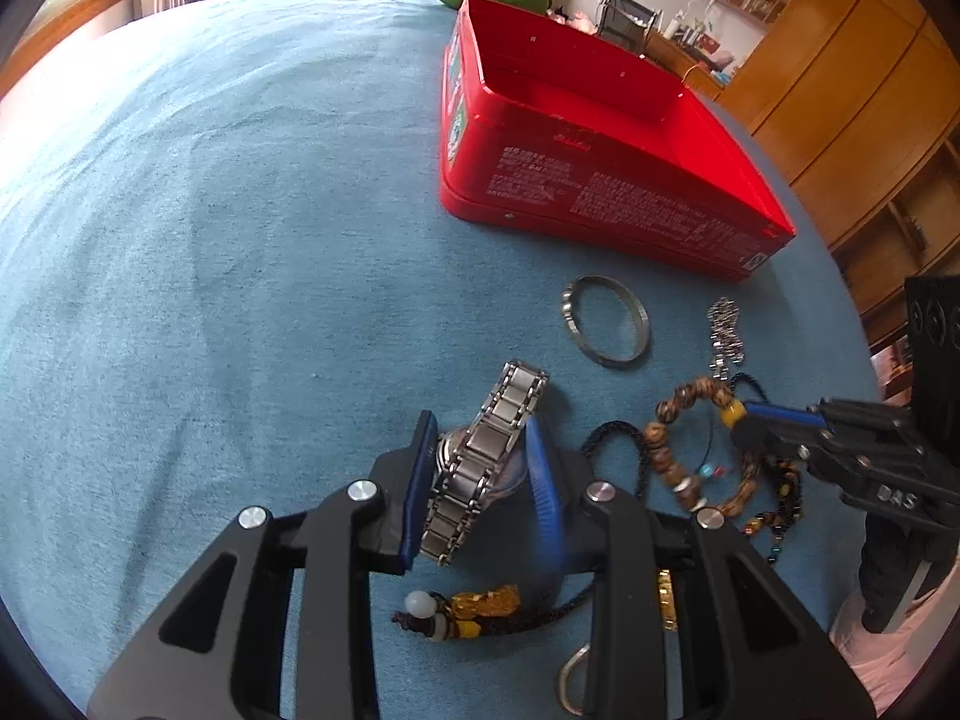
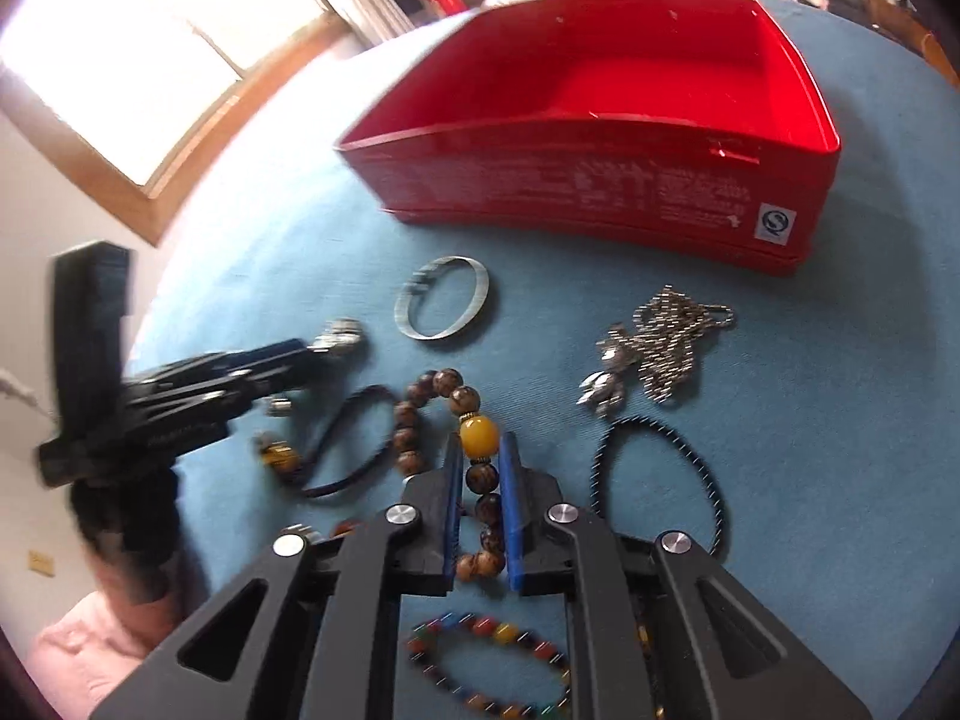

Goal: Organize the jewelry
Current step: 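Carry watch and bracelet into the red tin and open both grippers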

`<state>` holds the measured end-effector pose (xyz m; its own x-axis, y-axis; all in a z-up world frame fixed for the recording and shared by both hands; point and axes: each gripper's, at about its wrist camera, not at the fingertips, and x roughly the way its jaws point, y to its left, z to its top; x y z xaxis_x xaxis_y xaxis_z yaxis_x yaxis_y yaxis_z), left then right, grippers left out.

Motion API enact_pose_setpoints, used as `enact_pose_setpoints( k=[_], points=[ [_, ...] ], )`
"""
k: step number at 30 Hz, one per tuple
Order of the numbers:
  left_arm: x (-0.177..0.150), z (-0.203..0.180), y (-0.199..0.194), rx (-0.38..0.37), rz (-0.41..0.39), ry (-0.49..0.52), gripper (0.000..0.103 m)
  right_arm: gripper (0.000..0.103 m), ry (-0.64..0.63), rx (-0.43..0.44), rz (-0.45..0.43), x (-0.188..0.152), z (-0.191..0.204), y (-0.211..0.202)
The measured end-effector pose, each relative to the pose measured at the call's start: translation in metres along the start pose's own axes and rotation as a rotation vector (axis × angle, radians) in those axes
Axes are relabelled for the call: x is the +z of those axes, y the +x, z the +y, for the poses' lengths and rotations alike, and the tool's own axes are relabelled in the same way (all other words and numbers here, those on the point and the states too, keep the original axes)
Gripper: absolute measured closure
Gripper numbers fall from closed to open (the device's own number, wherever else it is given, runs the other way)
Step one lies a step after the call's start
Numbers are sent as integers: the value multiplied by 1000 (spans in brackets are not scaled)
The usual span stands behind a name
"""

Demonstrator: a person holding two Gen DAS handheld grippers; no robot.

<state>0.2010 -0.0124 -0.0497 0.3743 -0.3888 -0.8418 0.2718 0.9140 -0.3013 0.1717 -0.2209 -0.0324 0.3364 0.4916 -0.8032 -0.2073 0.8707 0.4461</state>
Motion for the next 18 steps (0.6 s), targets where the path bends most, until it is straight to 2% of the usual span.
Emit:
enact_pose_setpoints(
  k=[3,9,12,18],
  points=[
    [1,-1,-12,-32,-32,-2,74,91,17,80,-18,-5,1,-15],
    [3,-8,-39,-71,-99,7,74,91,11,88,-80,-6,3,-49],
    [6,-13,-51,-86,-118,12,74,91,0,65,-120,-3,2,-70],
    [26,-35,-75,-98,-167,52,74,91,-18,51,-218,21,7,-115]
  ],
)
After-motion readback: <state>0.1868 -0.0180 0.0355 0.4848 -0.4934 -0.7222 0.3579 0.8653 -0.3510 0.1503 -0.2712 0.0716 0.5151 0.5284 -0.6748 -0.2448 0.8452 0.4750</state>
